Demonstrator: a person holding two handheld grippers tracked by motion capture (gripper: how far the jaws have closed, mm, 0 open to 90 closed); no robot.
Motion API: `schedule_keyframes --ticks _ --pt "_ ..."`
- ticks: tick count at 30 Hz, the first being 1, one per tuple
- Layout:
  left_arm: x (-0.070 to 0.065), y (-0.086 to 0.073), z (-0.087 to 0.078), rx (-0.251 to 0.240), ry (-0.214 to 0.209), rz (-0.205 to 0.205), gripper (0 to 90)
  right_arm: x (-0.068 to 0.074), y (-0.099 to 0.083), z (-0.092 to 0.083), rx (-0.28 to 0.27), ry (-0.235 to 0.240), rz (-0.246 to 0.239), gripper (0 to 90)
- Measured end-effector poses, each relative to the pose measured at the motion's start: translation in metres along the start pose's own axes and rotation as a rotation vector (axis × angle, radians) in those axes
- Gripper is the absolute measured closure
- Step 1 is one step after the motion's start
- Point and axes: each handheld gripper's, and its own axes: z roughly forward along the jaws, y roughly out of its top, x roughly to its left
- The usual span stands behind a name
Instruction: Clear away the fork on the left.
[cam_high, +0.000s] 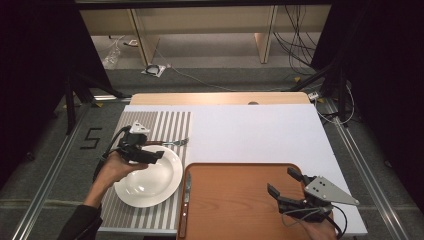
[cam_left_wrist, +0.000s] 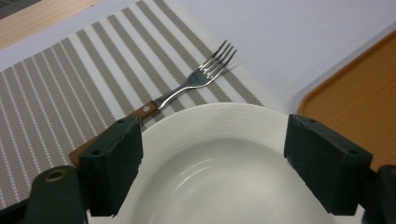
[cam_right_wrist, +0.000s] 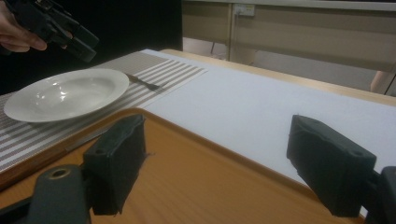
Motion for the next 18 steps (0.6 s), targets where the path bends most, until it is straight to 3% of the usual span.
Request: schedule_keyframes --ticks 11,18 --pt "0.032 0.013 0.016 0.060 0.056 -0.008 21.1 -0.002 -0.001 0.000 0.001 -0.007 0.002 20.7" --pt "0.041 0.026 0.029 0.124 0.083 0.044 21.4 -0.002 0.000 -0.001 0.001 -0.011 0.000 20.7"
